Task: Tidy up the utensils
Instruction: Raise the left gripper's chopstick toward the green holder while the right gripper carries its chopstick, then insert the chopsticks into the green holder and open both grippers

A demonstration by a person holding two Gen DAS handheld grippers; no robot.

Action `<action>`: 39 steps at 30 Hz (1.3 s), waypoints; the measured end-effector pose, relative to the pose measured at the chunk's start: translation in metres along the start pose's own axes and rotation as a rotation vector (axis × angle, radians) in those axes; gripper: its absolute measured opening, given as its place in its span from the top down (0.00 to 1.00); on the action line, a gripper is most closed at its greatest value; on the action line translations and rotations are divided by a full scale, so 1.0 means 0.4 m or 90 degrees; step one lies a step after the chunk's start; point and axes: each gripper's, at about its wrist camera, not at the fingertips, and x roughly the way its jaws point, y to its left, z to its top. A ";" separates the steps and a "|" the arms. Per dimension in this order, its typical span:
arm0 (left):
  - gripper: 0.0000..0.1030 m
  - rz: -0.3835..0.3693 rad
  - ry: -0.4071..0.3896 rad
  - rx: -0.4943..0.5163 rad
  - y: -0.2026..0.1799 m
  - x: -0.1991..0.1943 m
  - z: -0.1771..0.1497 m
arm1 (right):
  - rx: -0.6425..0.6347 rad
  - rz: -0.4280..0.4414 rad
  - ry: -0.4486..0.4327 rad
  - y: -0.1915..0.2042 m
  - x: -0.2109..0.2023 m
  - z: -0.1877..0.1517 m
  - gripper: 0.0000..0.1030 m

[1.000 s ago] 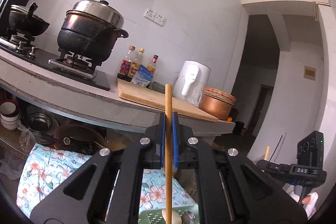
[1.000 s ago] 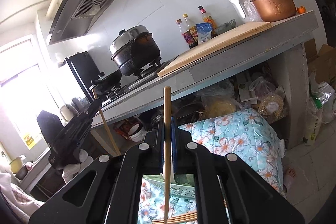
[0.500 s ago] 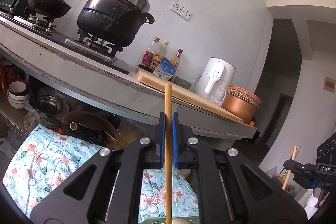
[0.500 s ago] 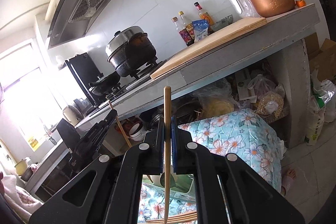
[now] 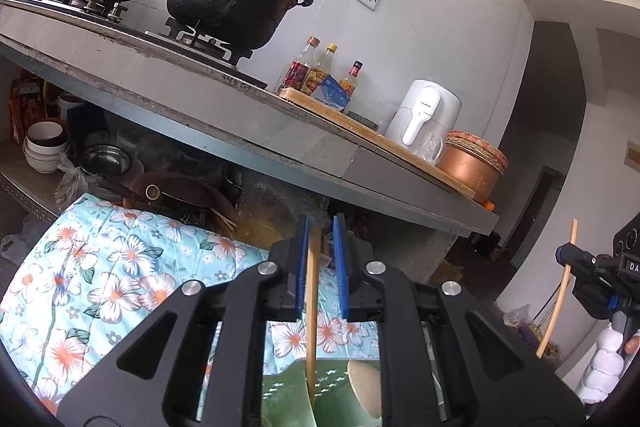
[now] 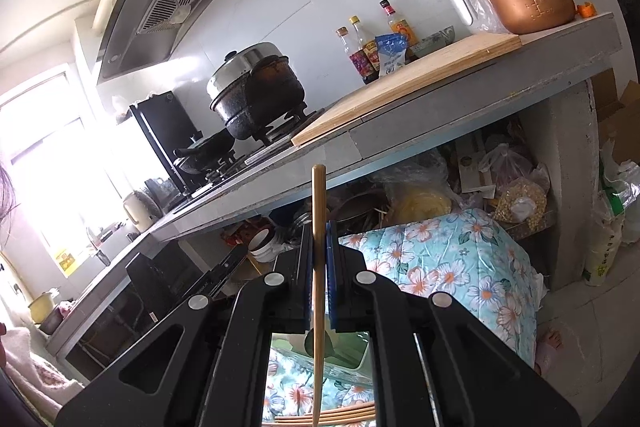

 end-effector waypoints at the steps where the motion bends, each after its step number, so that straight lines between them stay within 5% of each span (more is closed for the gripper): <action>1: 0.80 0.002 0.000 0.002 0.001 -0.010 -0.002 | -0.007 0.002 -0.001 0.011 0.002 0.003 0.94; 11: 0.57 0.023 0.000 0.034 0.027 -0.132 -0.012 | -0.162 0.073 -0.047 0.226 0.032 0.091 0.94; 19: 0.42 0.047 0.037 0.090 0.059 -0.238 -0.044 | -0.285 0.110 -0.031 0.373 0.175 0.109 0.94; 29: 0.41 0.101 0.108 0.104 0.123 -0.299 -0.115 | -0.372 0.078 0.060 0.367 0.336 0.000 0.94; 39: 0.39 0.094 0.134 0.109 0.137 -0.288 -0.138 | -0.421 0.048 0.161 0.336 0.373 -0.110 0.91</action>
